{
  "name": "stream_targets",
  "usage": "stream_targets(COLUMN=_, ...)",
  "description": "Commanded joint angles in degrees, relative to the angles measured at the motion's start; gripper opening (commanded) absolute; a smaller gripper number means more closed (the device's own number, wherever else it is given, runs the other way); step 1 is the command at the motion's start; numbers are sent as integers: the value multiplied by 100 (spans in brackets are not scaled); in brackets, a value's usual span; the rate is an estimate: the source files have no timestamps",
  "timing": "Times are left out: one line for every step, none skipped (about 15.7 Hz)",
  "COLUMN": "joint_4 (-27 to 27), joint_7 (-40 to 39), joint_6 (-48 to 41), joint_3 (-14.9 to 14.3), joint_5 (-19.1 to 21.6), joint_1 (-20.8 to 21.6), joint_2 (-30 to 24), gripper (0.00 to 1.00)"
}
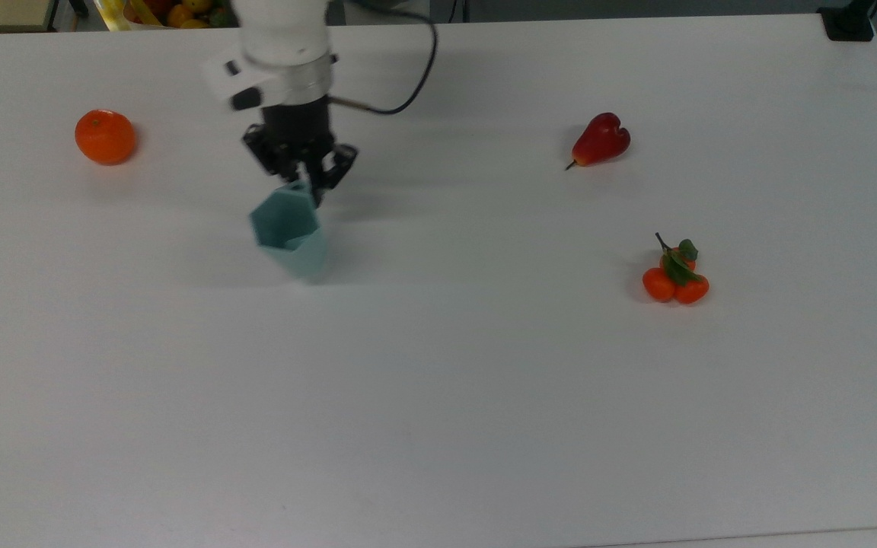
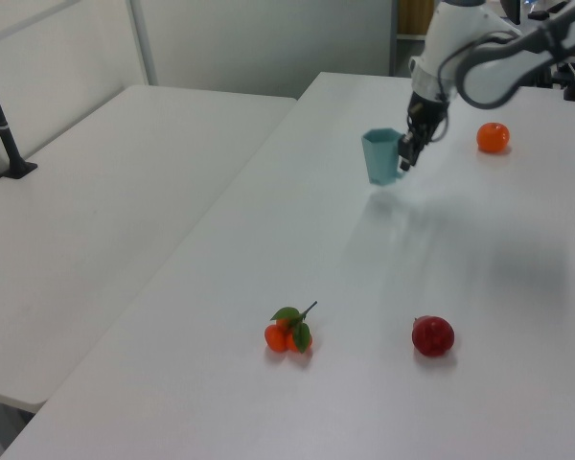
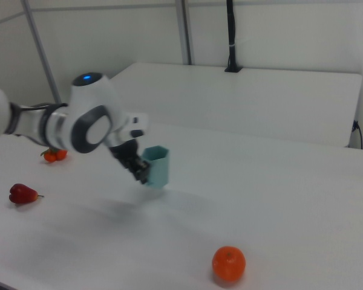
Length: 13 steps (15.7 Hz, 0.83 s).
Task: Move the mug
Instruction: 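Slide the held cup across the table toward the red pear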
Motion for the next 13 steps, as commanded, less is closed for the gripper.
stream_targets(joint_4=-1162, joint_7=534, joint_6=92, joint_3=-83, joint_5=-25, joint_1=650, joint_2=-859, gripper=13)
stream_targets(joint_4=-1225, joint_7=631, joint_6=83, joint_3=-91, joint_5=-33, joint_1=773, joint_2=-860, gripper=13)
stream_targets(joint_4=-1286, joint_7=719, joint_6=83, joint_3=-91, joint_5=-77, joint_1=852, joint_2=-851, gripper=13)
stream_targets(joint_4=-1330, joint_7=781, joint_6=83, joint_3=-91, joint_5=-138, joint_1=897, joint_2=-851, gripper=13)
stream_targets(joint_4=-1339, joint_7=851, joint_6=57, joint_3=-83, joint_5=-165, joint_1=923, joint_2=-860, gripper=13)
stream_targets(joint_4=-1357, joint_7=904, joint_6=39, joint_3=-82, joint_5=-165, joint_1=967, joint_2=-860, gripper=13)
stream_targets(joint_4=-1357, joint_7=913, joint_6=-4, joint_3=-82, joint_5=-165, joint_1=1011, joint_2=-851, gripper=23)
stream_targets(joint_4=-1357, joint_7=913, joint_6=-83, joint_3=-82, joint_5=-183, joint_1=1020, joint_2=-851, gripper=29)
stream_targets(joint_4=-1340, joint_7=913, joint_6=-145, joint_3=-82, joint_5=-209, joint_1=1020, joint_2=-842, gripper=47)
stream_targets(joint_4=-1313, joint_7=913, joint_6=-285, joint_3=-82, joint_5=-209, joint_1=1020, joint_2=-851, gripper=89)
stream_targets(joint_4=-1287, joint_7=922, joint_6=-512, joint_3=-74, joint_5=-235, joint_1=1107, joint_2=-851, gripper=100)
stream_targets(joint_4=-1165, joint_7=922, joint_6=-741, joint_3=-74, joint_5=-323, joint_1=1186, joint_2=-860, gripper=100)
stream_targets(joint_4=-1033, joint_7=913, joint_6=-1013, joint_3=-65, joint_5=-393, joint_1=1187, joint_2=-860, gripper=100)
